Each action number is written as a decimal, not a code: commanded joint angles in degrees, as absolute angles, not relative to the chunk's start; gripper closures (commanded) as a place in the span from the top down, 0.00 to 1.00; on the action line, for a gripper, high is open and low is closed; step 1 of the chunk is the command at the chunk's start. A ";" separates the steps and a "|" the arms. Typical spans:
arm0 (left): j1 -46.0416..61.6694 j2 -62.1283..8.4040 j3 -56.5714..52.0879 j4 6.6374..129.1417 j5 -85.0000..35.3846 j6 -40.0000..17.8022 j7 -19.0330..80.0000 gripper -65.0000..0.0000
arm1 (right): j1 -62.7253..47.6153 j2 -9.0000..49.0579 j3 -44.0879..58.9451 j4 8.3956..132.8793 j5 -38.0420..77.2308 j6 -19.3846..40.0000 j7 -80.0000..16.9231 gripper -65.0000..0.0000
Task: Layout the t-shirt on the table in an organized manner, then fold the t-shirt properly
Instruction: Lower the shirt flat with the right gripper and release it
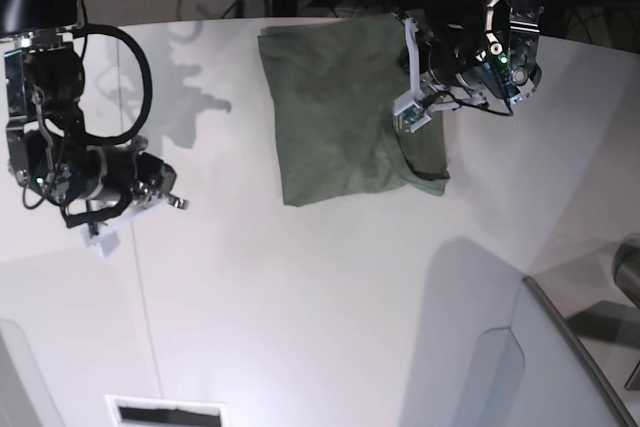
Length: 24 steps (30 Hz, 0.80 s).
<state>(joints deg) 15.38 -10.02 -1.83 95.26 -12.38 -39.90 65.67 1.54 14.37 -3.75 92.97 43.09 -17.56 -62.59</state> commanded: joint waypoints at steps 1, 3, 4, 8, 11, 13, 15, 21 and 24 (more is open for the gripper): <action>15.25 -11.03 -1.89 94.99 -12.88 -40.00 64.04 0.00 | 2.59 14.81 -3.56 93.93 43.56 -17.45 -62.02 0.00; 16.31 -11.91 -1.36 92.62 -12.88 -40.00 60.44 0.00 | 2.59 14.81 -4.00 94.02 43.56 -17.36 -62.02 0.00; 16.75 -12.44 -1.36 91.65 -12.88 -40.00 59.12 0.00 | 2.59 14.81 -4.18 94.02 43.56 -17.27 -62.02 0.00; 17.45 -12.70 -1.36 90.33 -12.88 -40.00 57.89 0.00 | 3.12 15.25 -9.10 94.55 43.82 -17.19 -62.20 0.00; 18.15 -12.70 -1.89 90.42 -12.88 -40.00 57.80 0.00 | 6.11 15.52 -18.77 96.04 43.65 -17.19 -62.11 0.00; 18.15 -12.70 -1.89 90.42 -12.88 -40.00 57.80 0.00 | 9.27 15.16 -26.33 96.40 43.65 -17.19 -62.11 0.00; 18.24 -12.70 -1.45 90.42 -12.88 -40.00 57.80 0.00 | 12.70 13.93 -32.13 95.96 43.65 -17.19 -62.11 0.00; 18.59 -12.70 -1.45 89.98 -12.88 -40.00 57.71 0.00 | 19.82 7.16 -37.41 82.15 43.56 -16.04 -60.44 0.00; 18.68 -12.70 -1.36 89.98 -12.88 -40.00 57.71 0.00 | 20.53 5.41 -37.49 74.86 43.56 -7.34 -55.08 0.00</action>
<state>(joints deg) 18.11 -12.56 -1.43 90.08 -13.76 -39.88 55.88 18.92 5.89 -37.71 74.06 43.09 -7.16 -55.44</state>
